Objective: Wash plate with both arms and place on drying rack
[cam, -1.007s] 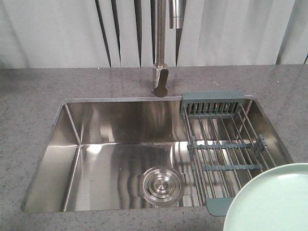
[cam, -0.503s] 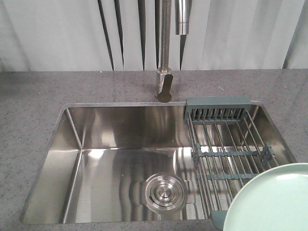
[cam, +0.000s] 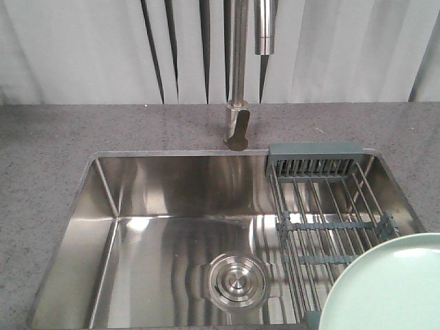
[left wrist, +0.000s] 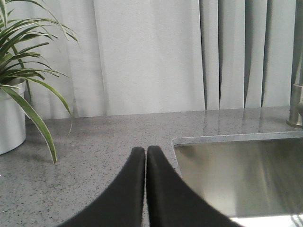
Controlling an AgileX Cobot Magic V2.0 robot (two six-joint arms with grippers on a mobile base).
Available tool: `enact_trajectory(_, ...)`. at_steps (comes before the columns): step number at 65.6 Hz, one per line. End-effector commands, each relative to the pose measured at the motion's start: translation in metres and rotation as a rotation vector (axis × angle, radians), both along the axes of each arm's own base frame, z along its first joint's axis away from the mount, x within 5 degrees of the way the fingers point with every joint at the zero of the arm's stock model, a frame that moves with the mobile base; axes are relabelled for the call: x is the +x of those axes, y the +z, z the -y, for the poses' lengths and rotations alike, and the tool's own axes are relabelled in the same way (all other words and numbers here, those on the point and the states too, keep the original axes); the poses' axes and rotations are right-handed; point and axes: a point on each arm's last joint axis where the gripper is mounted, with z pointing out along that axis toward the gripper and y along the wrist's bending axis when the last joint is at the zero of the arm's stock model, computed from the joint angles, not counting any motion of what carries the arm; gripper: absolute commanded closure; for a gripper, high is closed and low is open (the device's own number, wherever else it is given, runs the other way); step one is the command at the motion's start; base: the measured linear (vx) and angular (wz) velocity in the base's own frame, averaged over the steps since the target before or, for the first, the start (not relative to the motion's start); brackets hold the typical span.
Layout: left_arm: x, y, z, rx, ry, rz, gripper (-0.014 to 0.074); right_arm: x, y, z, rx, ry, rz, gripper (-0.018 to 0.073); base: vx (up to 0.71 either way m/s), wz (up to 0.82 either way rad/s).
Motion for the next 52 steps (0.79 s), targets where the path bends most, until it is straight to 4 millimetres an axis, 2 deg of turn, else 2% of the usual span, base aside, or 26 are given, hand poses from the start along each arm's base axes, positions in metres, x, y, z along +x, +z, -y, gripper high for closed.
enact_trajectory(1,-0.0008,0.0002,0.0013,-0.013,-0.017,0.063,0.0601,0.0048,0.0122,-0.0005,0.010,-0.008,0.072,0.0564,0.01,0.00)
enact_trajectory(52,-0.0008,0.0002,0.0013,-0.013,-0.017,0.063,0.0601,0.0048,0.0122,-0.0005,0.010,-0.008,0.072,0.0564,0.00,0.00)
